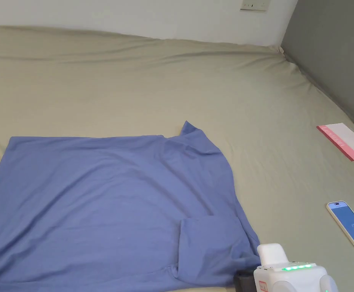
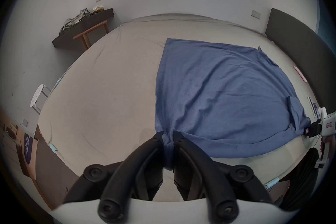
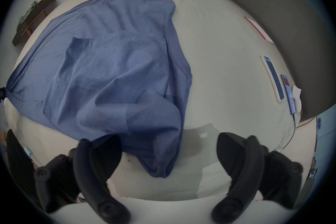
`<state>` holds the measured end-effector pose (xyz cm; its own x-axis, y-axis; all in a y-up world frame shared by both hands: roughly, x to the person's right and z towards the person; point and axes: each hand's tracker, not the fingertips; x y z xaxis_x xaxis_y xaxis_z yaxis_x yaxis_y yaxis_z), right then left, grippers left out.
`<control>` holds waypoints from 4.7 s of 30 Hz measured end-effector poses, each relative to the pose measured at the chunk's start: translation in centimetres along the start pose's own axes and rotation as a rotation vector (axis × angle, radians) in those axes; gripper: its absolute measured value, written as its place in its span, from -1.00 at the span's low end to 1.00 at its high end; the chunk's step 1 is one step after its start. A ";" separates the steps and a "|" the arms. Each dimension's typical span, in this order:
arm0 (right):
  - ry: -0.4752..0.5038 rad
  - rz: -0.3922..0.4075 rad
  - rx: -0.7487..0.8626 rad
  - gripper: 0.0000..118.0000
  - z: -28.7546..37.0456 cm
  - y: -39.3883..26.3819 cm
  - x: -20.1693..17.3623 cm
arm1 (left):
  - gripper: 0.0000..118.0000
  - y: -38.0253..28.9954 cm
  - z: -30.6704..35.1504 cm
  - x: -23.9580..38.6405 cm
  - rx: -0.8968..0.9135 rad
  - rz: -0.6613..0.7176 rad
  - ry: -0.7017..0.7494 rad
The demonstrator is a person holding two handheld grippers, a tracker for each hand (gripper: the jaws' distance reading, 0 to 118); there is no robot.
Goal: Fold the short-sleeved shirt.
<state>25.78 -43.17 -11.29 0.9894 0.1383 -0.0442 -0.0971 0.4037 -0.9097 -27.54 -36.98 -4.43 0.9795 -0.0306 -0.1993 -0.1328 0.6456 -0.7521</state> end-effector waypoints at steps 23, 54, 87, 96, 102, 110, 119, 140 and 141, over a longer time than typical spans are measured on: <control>0.239 -0.162 0.305 -0.81 7.5 5.9 1.7 | -0.89 4.7 0.0 -2.5 0.116 0.223 -0.098; -0.047 -0.044 0.306 1.00 -3.4 19.3 -2.0 | 0.70 13.9 -14.9 0.7 0.005 0.114 -0.035; 0.037 0.197 0.877 -1.00 17.9 14.8 -9.7 | -1.00 14.0 3.8 5.9 0.441 -0.098 0.008; 0.007 0.183 0.797 -1.00 16.0 13.5 -7.7 | -0.64 7.9 -9.4 0.0 -0.069 0.079 0.029; -0.036 0.170 0.727 -1.00 14.5 12.8 -6.1 | 0.85 7.0 -14.7 -0.9 -0.144 0.157 0.072; -0.084 0.158 0.663 -1.00 13.3 12.4 -4.6 | -0.10 7.7 -15.3 0.4 -0.158 0.076 0.024; -0.069 0.109 0.408 -0.24 6.4 14.4 -2.3 | -0.90 8.3 -11.9 1.9 -0.020 0.063 0.025; 0.169 -0.109 0.032 -0.78 -5.9 15.9 -0.5 | -0.90 10.3 -8.3 2.2 0.054 0.043 0.010; 0.197 -0.129 0.025 -0.78 -5.2 16.0 -0.6 | -0.90 10.4 -8.2 2.1 0.055 0.044 0.010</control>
<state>24.16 -41.47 -27.97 0.9955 -0.0943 -0.0106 0.0310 0.4295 -0.9025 -28.06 -36.61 -17.79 0.9714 -0.0089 -0.2374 -0.1664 0.6877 -0.7067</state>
